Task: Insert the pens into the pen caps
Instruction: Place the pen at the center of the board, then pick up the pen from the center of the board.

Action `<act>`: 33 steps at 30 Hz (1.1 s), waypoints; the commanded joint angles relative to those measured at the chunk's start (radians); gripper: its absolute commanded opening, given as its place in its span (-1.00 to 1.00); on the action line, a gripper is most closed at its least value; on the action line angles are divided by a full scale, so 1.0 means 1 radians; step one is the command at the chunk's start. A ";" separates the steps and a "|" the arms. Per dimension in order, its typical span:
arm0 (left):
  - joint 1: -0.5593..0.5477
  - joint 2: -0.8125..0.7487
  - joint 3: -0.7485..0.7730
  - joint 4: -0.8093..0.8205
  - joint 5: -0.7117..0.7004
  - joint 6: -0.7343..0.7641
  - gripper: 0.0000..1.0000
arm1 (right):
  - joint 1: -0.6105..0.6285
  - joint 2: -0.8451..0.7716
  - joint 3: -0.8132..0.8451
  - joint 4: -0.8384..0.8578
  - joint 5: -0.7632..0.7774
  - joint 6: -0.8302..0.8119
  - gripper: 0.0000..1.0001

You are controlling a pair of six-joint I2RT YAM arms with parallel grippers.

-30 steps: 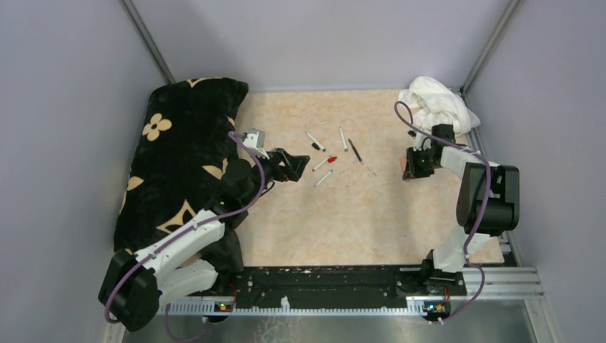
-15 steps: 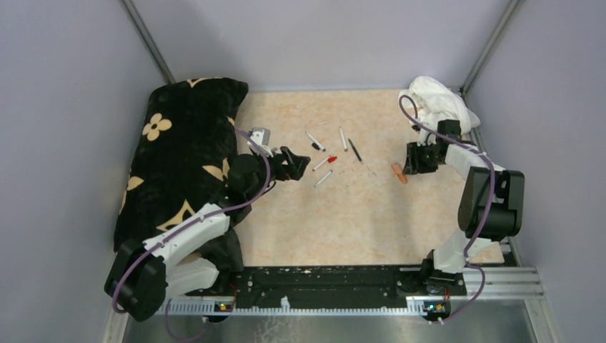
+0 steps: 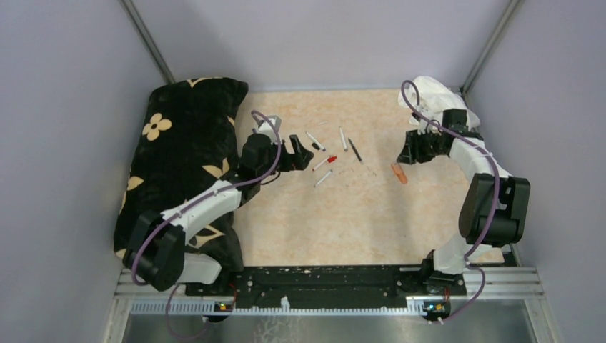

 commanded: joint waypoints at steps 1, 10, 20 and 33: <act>0.005 0.099 0.097 -0.131 0.055 0.023 0.96 | -0.010 -0.048 0.048 -0.013 -0.098 -0.021 -0.14; -0.001 0.439 0.439 -0.482 0.125 0.169 0.50 | -0.010 -0.054 0.033 -0.001 -0.143 -0.008 -0.14; -0.074 0.723 0.774 -0.751 -0.084 0.319 0.00 | -0.010 -0.064 0.019 0.009 -0.153 -0.001 -0.14; -0.102 0.847 0.900 -0.799 -0.115 0.369 -0.23 | -0.010 -0.063 0.018 0.010 -0.158 0.002 -0.14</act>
